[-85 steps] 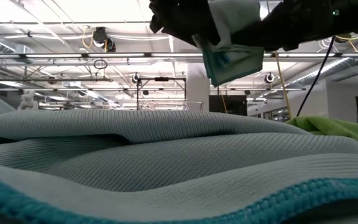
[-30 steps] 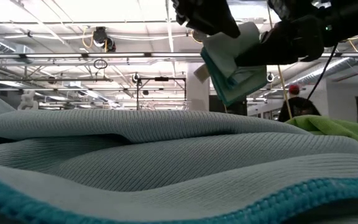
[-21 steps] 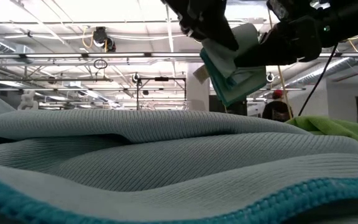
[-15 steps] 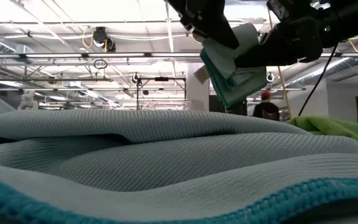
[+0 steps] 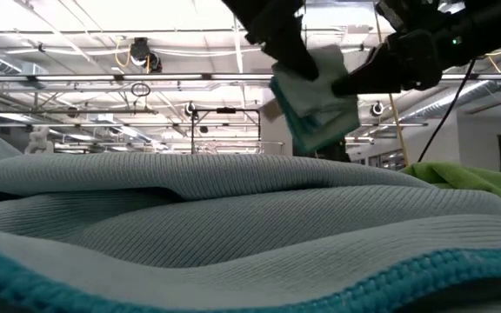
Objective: Fold microfiber towels
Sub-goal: Put the top left blue towel into the transparent bin
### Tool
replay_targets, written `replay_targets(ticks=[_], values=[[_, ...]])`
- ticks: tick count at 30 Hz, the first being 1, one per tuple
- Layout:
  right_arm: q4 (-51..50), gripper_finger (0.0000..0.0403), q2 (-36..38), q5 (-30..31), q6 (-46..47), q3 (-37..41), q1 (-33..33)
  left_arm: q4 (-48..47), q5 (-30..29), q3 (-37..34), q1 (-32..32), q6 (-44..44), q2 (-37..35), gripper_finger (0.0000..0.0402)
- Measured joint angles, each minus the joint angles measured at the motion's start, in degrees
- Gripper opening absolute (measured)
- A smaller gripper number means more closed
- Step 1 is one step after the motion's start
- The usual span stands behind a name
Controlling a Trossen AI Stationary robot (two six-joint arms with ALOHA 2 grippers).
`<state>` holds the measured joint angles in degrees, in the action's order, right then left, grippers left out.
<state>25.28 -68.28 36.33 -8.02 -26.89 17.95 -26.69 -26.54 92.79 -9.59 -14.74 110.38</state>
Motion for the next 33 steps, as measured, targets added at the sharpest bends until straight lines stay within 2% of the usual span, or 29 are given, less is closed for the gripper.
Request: replay_targets(ticks=[6, 11, 15, 20, 25, 29, 33], values=[[-10.38, 0.0185, 6.56, 2.86, 4.71, 0.00, 2.17, -0.61, -3.62, 0.13, 2.38, -4.72, -3.61, 0.0030], [-16.34, 0.0224, 11.29, 2.70, 8.83, 0.81, 4.37, -3.16, -9.02, 0.09, 6.87, -10.13, -3.80, 0.0030], [-16.62, 0.0233, 13.69, 2.64, 9.30, 2.86, 5.71, -5.43, -14.76, 0.09, 11.18, -10.38, -3.46, 0.0030], [-16.45, 0.0227, 15.08, 2.63, 8.61, 4.92, 5.79, -5.81, -15.49, 0.04, 15.33, -11.52, -3.41, 0.0030], [-13.46, 0.0227, 15.65, 2.63, 7.71, 7.84, 5.79, -5.63, -14.71, -1.61, 19.77, -17.06, -1.89, 0.0030], [-6.96, 0.0227, 15.64, 2.59, 7.20, 11.24, 5.79, 1.96, -15.76, -5.54, 22.09, -23.17, -0.97, 0.0031], [-0.77, 0.0227, 15.72, 2.55, 5.81, 13.93, 5.79, 13.47, -18.15, -10.13, 23.38, -31.24, -0.28, 0.0031]])
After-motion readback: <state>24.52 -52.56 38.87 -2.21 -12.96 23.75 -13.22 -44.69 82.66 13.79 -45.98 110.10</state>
